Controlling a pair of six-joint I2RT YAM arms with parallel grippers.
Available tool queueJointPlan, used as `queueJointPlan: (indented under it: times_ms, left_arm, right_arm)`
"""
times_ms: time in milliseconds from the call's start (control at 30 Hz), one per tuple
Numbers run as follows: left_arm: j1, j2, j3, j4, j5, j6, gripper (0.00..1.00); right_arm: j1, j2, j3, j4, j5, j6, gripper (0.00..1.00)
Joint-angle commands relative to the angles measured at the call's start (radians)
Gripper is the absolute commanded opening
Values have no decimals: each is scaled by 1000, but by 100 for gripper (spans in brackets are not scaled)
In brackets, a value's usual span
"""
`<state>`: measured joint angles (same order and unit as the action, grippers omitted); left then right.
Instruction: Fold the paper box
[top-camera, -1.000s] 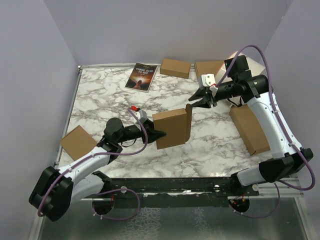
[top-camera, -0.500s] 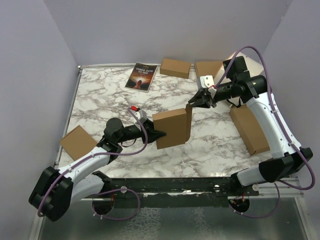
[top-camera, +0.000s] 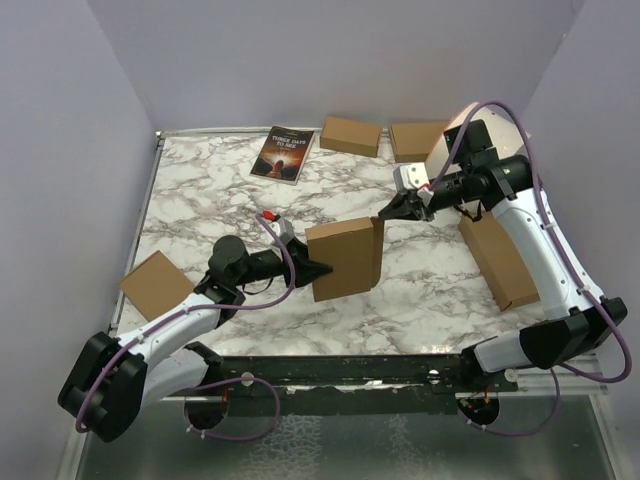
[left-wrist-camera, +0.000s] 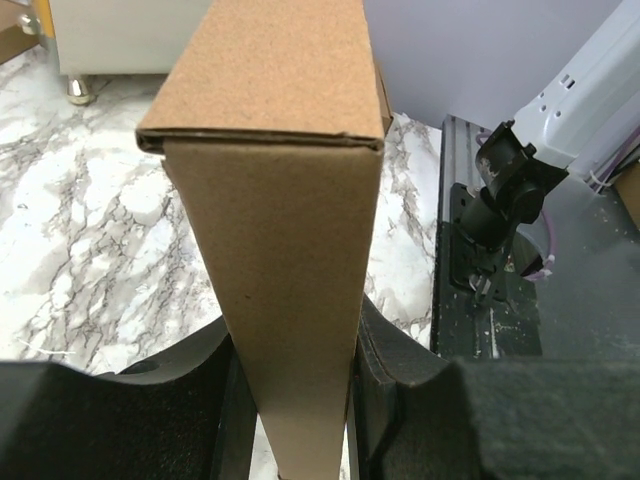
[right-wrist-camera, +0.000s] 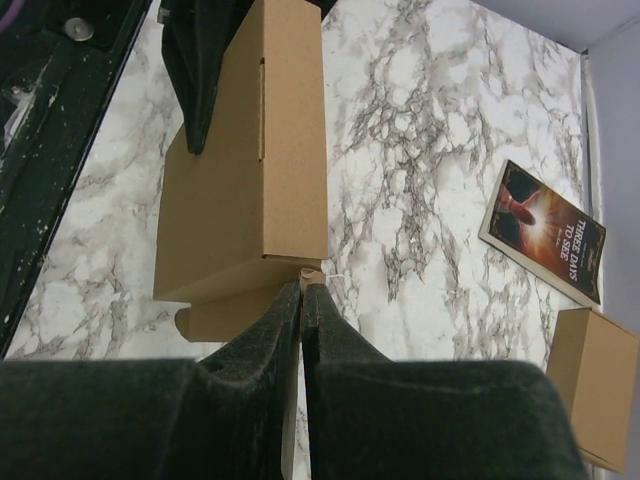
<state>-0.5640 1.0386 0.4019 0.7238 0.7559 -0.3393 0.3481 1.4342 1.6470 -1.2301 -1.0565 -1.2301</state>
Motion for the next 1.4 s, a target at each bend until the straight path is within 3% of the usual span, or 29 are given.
queueJointPlan:
  times_ms: [0, 400, 633, 800, 867, 1033, 1200, 1367]
  left_arm:
    - [12, -4, 32, 106, 20, -44, 0]
    - [19, 20, 32, 156, 40, -89, 0]
    - [22, 5, 20, 116, 31, -53, 0]
    - [23, -28, 13, 108, 26, -50, 0]
    - [24, -42, 12, 105, 28, -58, 0]
    - [24, -69, -5, 164, 34, -107, 0]
    - [24, -45, -9, 246, 35, -184, 0]
    - [24, 9, -1, 294, -8, -242, 0]
  right_arm:
    - [9, -47, -48, -16, 57, -46, 4]
    - [22, -131, -204, 99, 117, -49, 11]
    - [19, -125, -44, 86, 41, 182, 33]
    - [5, -208, -82, 212, 1, 392, 40]
    - [-12, -255, -149, 343, 62, 519, 37]
    - [-120, -358, -399, 671, 278, 816, 2]
    - [-134, -371, -594, 815, 273, 891, 1]
    - [-70, -350, -636, 869, 301, 920, 1]
